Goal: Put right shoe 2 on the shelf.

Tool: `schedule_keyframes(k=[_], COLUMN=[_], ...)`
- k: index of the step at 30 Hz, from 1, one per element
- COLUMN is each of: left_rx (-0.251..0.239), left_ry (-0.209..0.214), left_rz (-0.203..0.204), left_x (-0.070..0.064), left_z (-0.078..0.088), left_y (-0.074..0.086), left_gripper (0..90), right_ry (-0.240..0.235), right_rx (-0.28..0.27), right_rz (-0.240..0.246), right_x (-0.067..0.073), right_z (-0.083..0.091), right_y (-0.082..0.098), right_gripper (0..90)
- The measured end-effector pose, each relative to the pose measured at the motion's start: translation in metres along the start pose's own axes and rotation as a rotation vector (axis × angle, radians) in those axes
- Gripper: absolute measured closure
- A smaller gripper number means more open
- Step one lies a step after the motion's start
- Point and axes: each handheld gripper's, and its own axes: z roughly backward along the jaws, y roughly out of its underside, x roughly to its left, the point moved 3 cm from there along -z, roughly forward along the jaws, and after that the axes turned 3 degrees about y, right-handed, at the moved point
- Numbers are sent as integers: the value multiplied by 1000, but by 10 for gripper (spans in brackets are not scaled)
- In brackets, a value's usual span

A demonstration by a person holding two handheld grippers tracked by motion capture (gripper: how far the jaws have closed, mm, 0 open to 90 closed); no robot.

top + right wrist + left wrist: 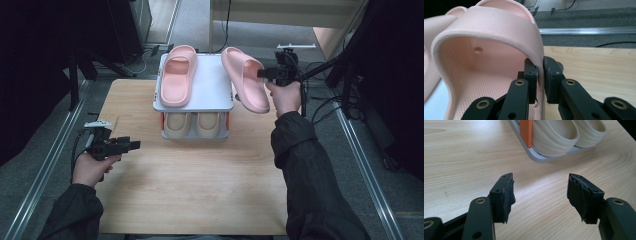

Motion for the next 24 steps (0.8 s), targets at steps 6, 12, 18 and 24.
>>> schedule_keyframes(k=[6,12,18,24], left_rx=[-15,-14,-17,-21], left_ry=[13,16,26,32], left_rz=[-8,-11,-16,-17], left_x=[-2,-2,-4,-4], left_z=[3,2,3,3], left_y=[-2,-2,-4,-4], left_gripper=[383,383,383,383], right_ry=[-7,-10,5,17], right_rx=[0,6,5,20], right_rz=[9,5,-20,-44], right_x=[25,49,65,75], right_z=[-11,-25,-37,-47], right_y=[-14,-16,-17,-15], right_gripper=[820,818,819,807])
